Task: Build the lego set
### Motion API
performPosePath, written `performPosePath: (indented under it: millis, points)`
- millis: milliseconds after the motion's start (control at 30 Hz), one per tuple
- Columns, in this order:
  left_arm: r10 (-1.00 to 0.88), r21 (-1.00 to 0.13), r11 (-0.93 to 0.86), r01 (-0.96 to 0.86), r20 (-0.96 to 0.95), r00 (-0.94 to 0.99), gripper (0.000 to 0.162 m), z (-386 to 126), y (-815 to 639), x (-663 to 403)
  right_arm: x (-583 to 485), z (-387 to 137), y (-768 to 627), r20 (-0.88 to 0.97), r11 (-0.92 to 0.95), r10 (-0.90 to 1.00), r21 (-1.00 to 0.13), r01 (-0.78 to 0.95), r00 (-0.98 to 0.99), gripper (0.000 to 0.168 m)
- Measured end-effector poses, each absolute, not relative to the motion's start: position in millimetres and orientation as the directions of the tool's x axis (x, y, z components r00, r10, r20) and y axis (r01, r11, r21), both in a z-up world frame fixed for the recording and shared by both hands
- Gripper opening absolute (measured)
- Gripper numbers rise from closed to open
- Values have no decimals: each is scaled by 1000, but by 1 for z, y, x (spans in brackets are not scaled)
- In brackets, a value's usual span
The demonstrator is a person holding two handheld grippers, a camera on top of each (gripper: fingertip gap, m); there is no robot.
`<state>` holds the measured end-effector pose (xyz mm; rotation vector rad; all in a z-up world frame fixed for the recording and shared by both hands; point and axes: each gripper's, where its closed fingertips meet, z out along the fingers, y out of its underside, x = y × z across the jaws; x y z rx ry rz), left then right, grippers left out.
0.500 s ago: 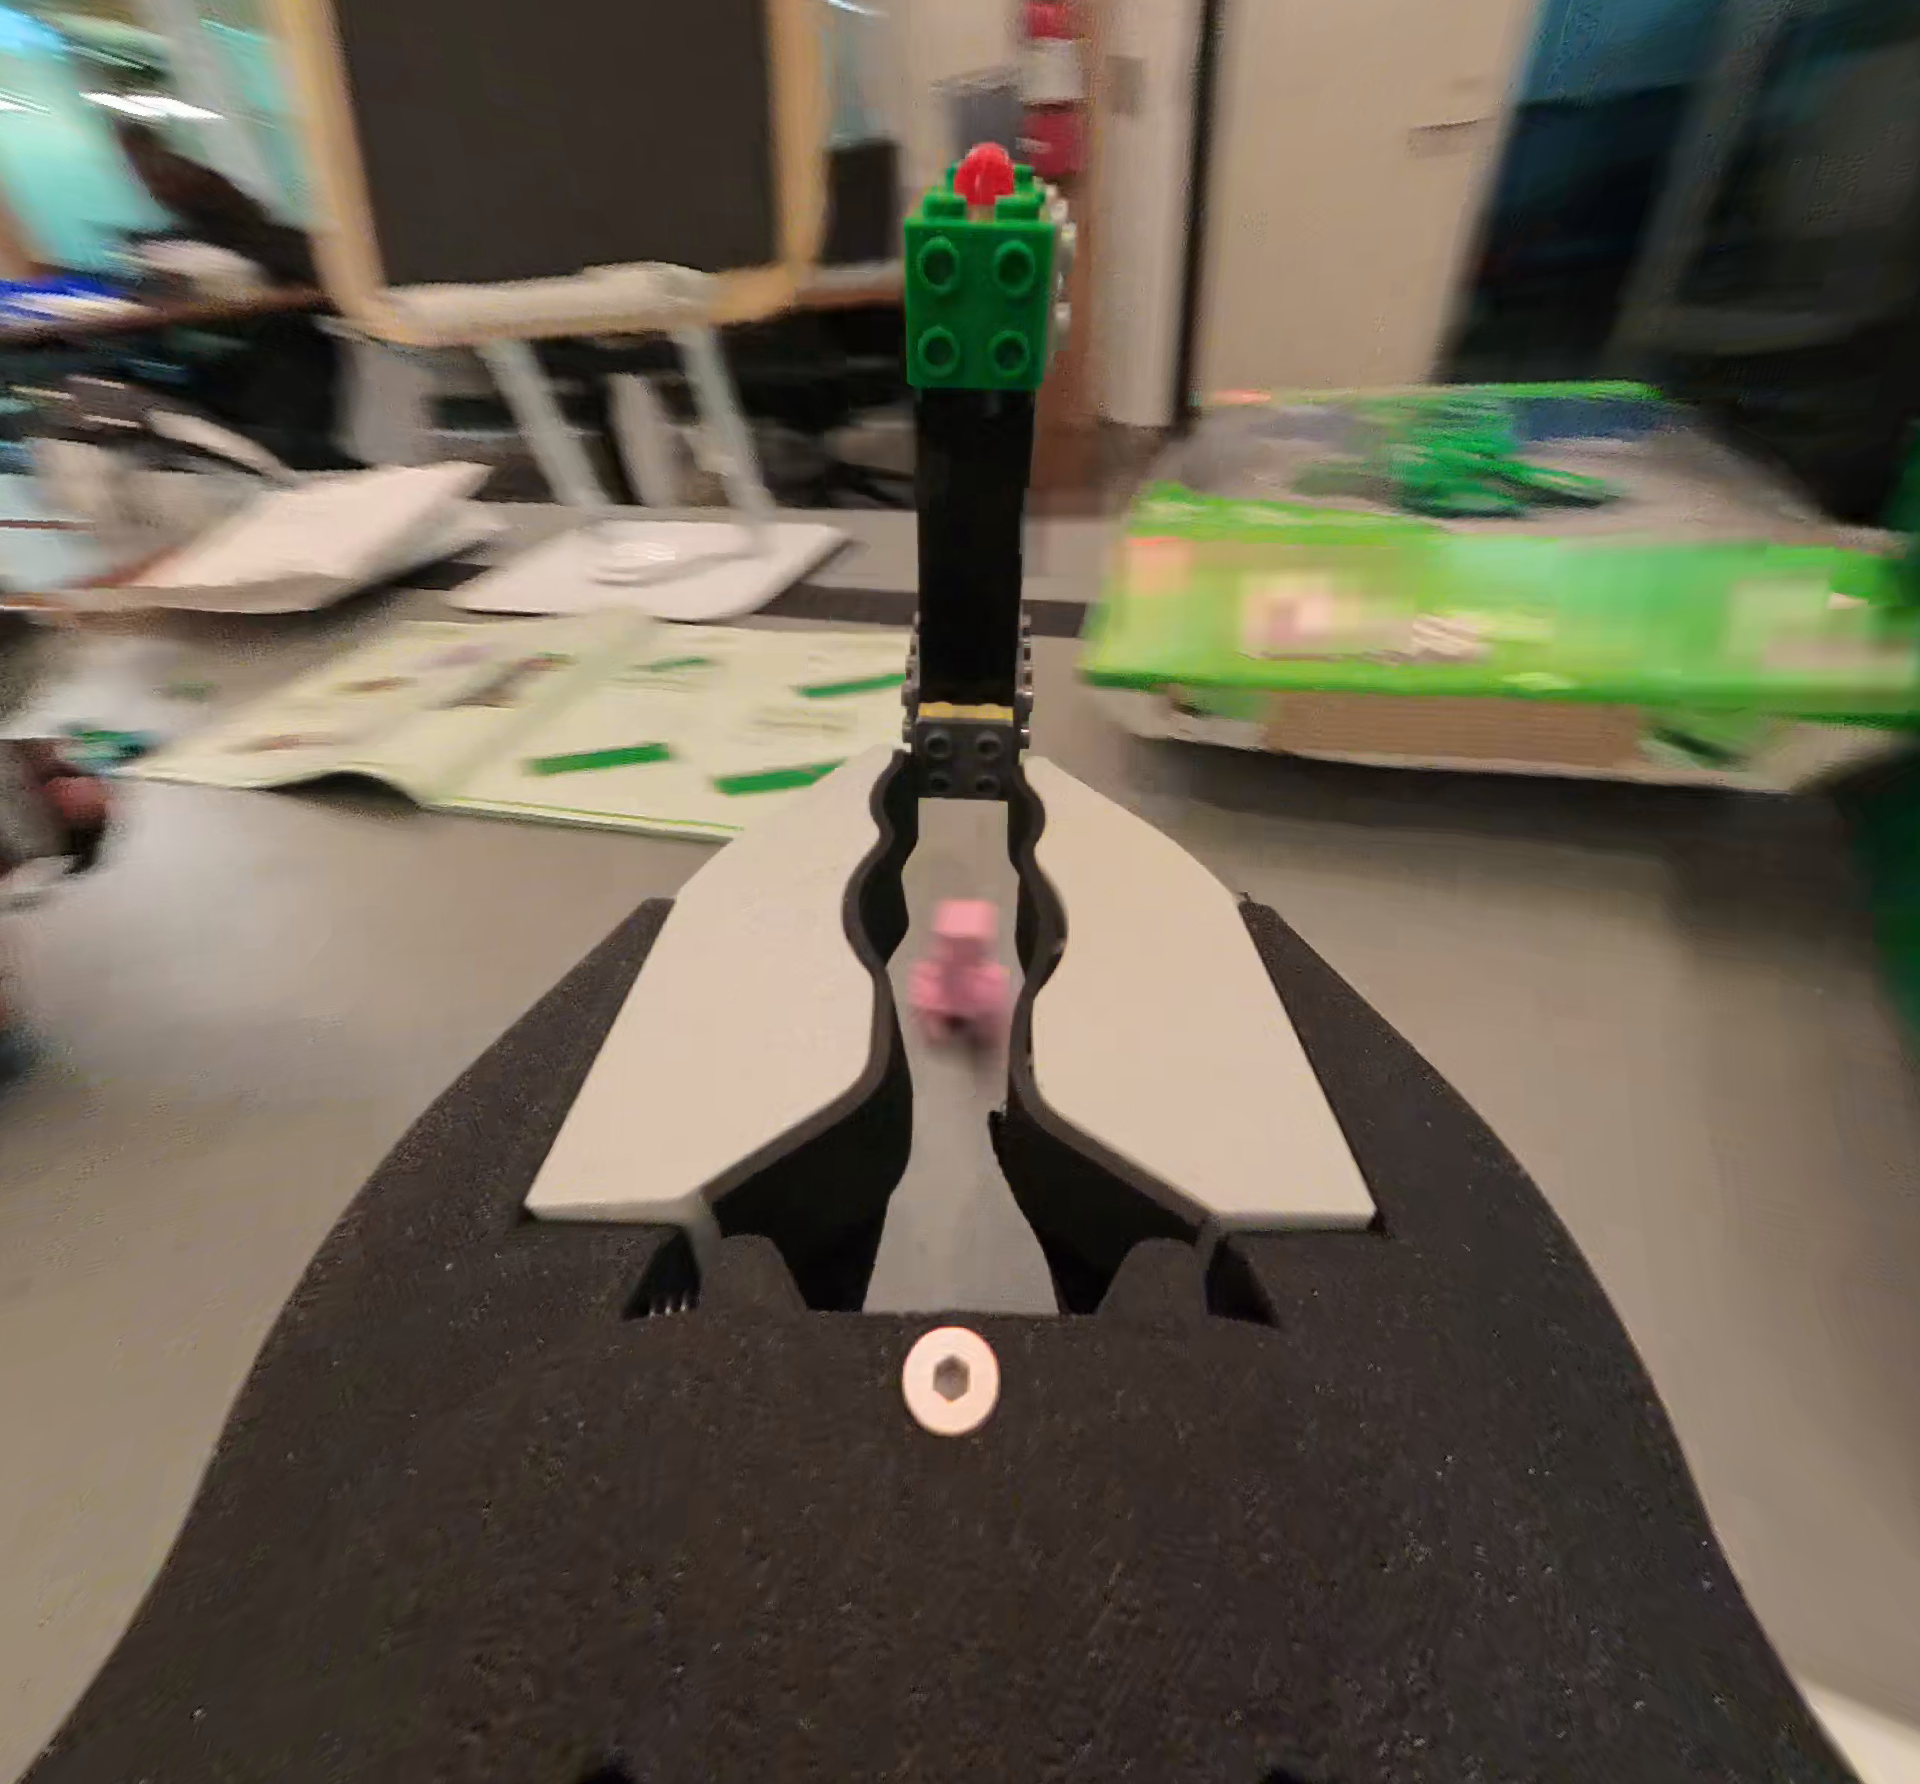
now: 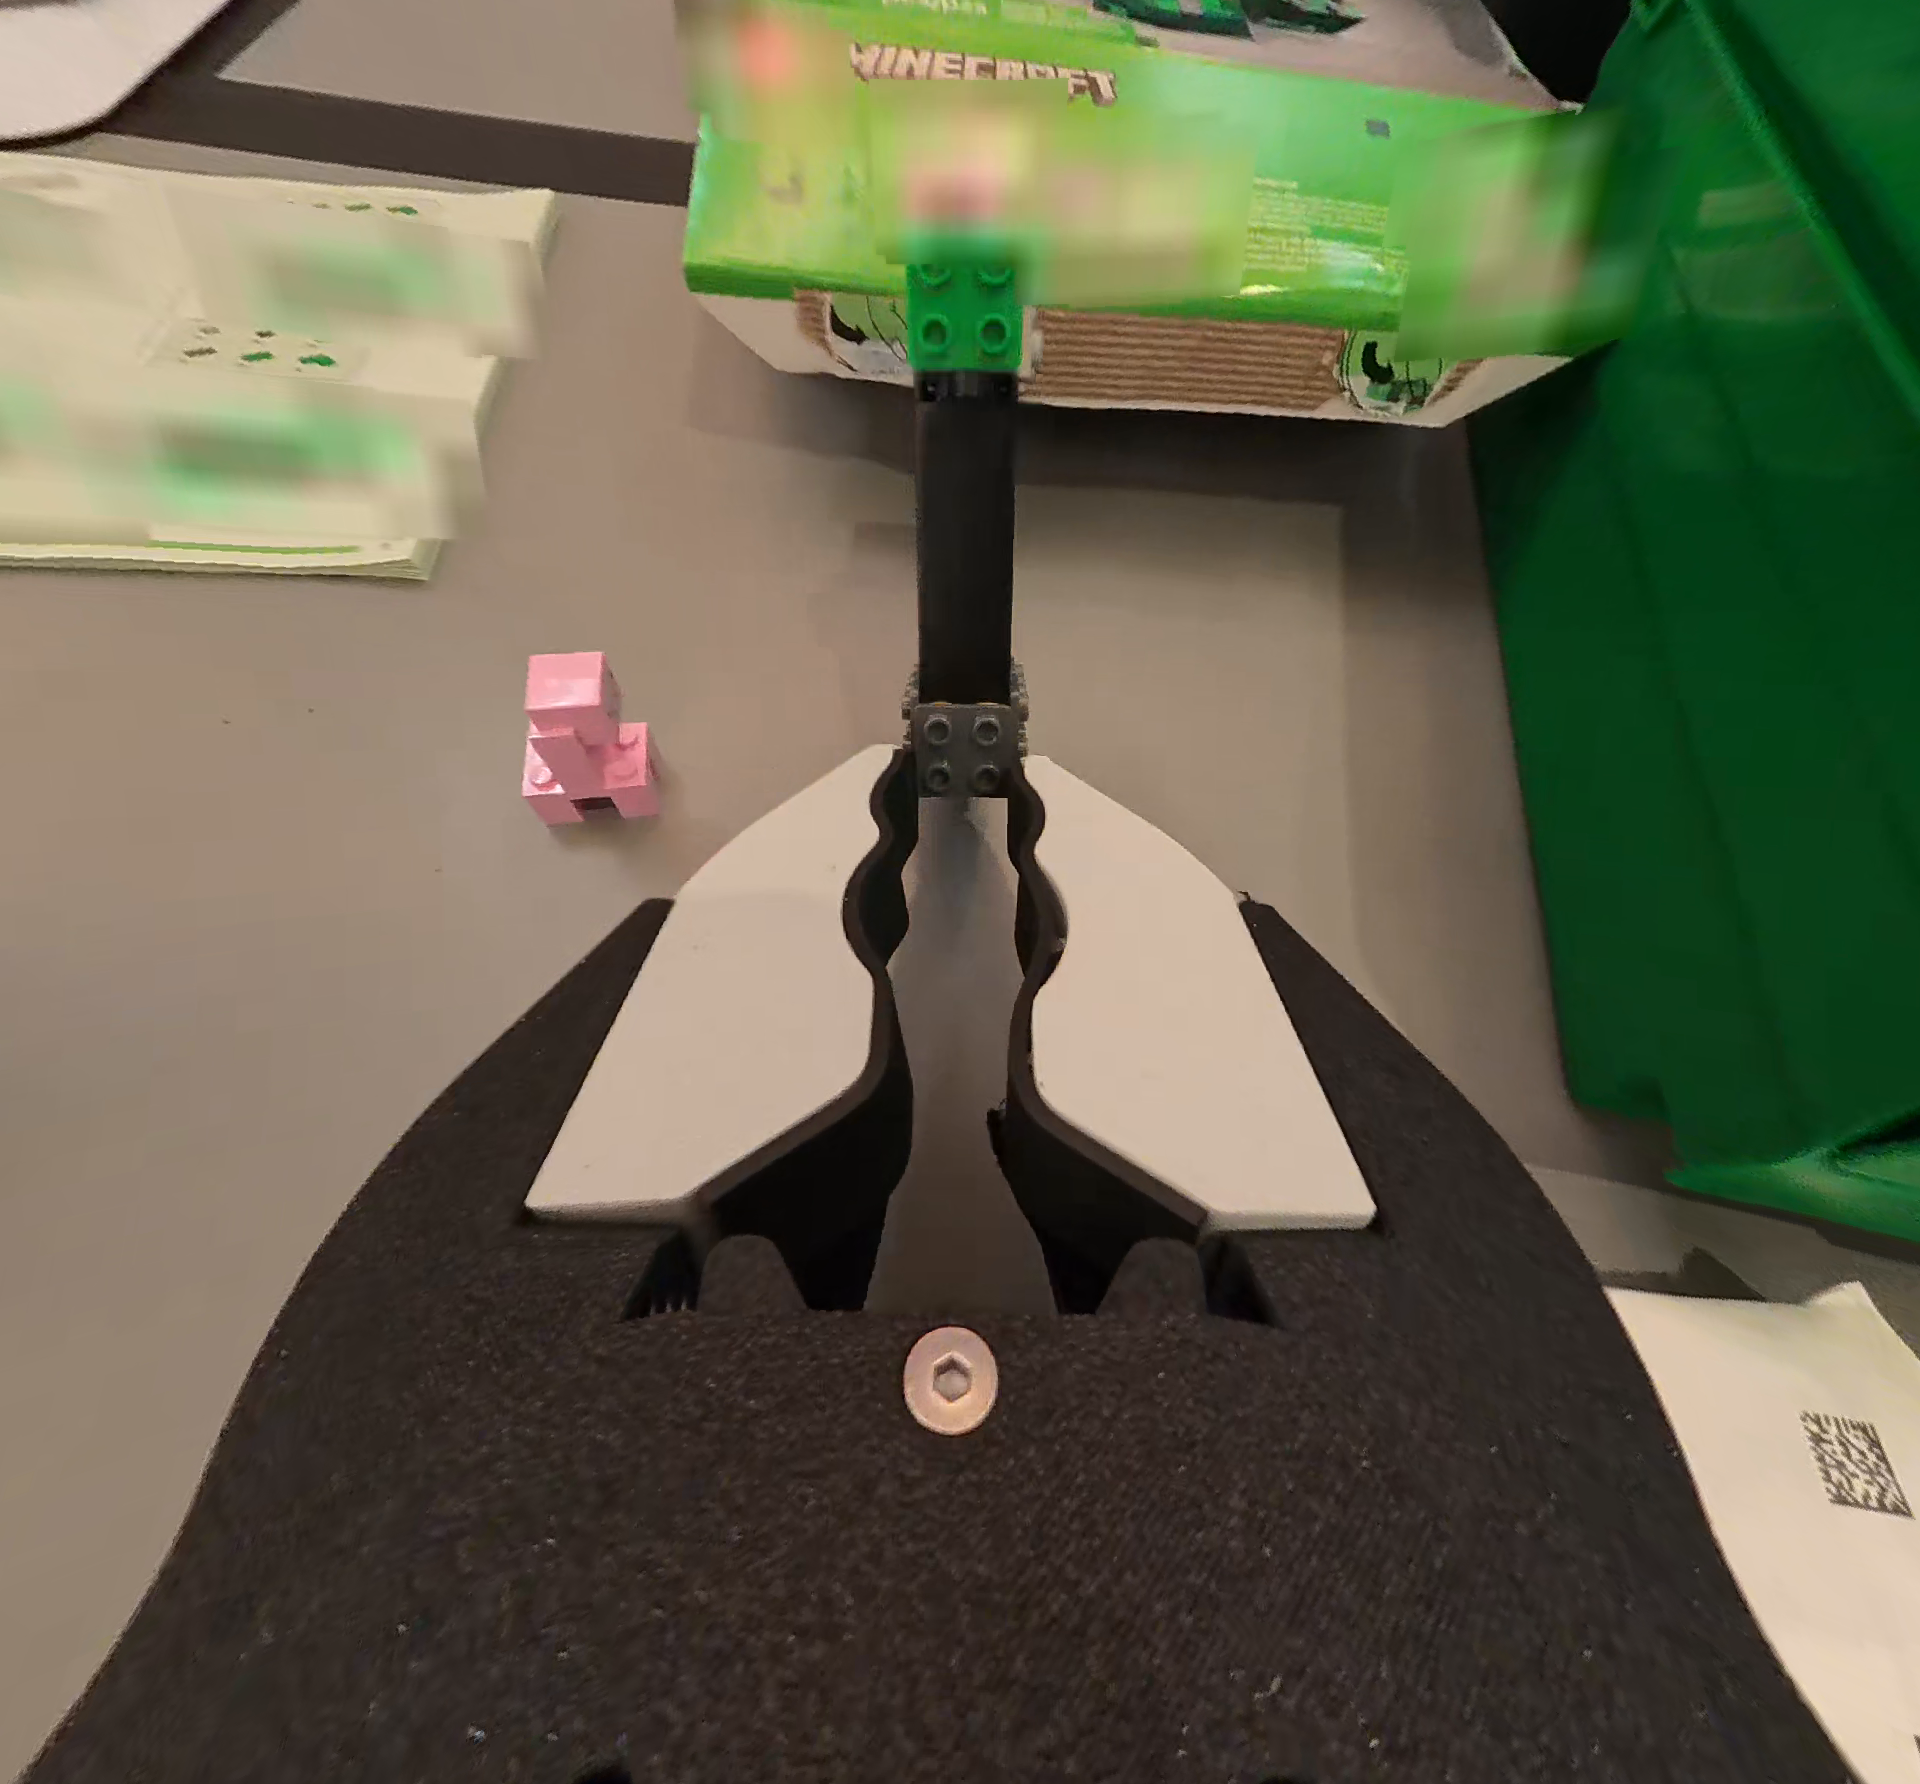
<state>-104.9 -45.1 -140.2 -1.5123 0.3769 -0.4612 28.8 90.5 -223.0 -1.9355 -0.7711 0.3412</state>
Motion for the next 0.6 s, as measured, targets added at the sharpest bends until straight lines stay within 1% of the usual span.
performPosePath:
  millis: [133,433,600]
  points:
    - [-511,-996,-24,89,89,855,34,-148,-38,-106,35,-226,90,90,-323,633,-872,369,769,16]
    - [-542,-999,-9,45,43,839,34,-151,-41,-95,48,-239,77,140,-362,632,-816,450,762,16]
    - [-546,-1000,-8,19,20,838,35,-154,-42,-92,54,-248,76,123,-417,623,-783,461,773,16]
